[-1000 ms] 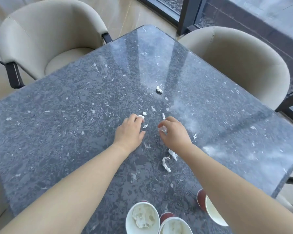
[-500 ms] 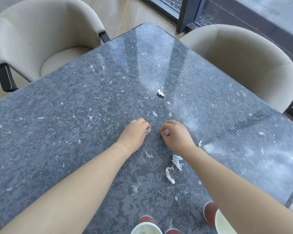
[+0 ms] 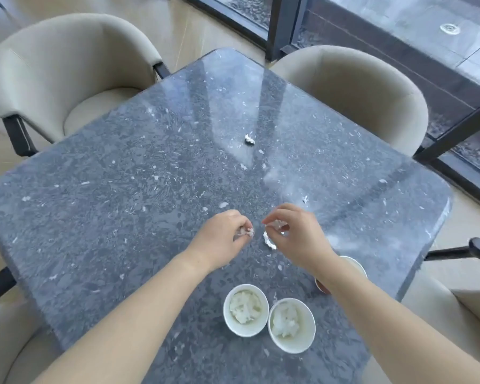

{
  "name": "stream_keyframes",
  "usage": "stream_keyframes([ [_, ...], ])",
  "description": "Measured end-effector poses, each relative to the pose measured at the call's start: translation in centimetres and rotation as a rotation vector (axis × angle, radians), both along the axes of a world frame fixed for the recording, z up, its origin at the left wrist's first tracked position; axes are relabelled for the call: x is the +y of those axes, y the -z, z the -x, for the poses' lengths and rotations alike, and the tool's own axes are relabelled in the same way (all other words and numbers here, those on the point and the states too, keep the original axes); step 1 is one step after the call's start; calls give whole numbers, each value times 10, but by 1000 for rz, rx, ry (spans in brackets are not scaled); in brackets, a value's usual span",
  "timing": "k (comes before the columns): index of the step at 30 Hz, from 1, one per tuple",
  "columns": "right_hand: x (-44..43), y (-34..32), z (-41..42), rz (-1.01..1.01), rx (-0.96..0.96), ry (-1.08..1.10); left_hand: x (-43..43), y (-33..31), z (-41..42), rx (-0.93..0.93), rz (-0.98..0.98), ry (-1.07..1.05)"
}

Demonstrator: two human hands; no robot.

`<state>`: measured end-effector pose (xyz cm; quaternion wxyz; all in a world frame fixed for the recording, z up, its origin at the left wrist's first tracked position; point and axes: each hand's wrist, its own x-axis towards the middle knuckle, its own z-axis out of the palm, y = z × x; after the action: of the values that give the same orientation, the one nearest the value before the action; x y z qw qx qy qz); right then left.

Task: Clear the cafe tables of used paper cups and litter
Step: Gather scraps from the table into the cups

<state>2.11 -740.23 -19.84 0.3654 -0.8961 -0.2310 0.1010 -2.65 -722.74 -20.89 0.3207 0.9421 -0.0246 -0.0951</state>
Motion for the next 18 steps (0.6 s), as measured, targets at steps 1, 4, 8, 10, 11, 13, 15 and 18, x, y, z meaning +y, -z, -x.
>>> stream_keyframes([
  [1, -6, -5, 15, -14, -1, 16, -5, -7, 13, 4, 14, -2],
  [4, -27, -16, 58, -41, 12, 71, -17, -25, 52, -5, 6, -4],
  [8, -46, -22, 103, -63, 57, 87, -34, -36, 89, 6, -35, 8],
  [10, -51, -23, 120, -39, 73, 69, -41, -37, 102, 12, -57, 6],
  [11, -53, -22, 125, -19, 81, 57, -44, -36, 106, 15, -54, 0],
  [13, -54, -19, 133, 11, 100, 39, -47, -33, 113, 26, -59, -8],
  [15, -56, -16, 138, 20, 109, 44, -47, -27, 120, 32, -88, -5],
  [18, -61, -13, 145, 32, 101, 59, -45, -20, 130, -1, -106, -7],
])
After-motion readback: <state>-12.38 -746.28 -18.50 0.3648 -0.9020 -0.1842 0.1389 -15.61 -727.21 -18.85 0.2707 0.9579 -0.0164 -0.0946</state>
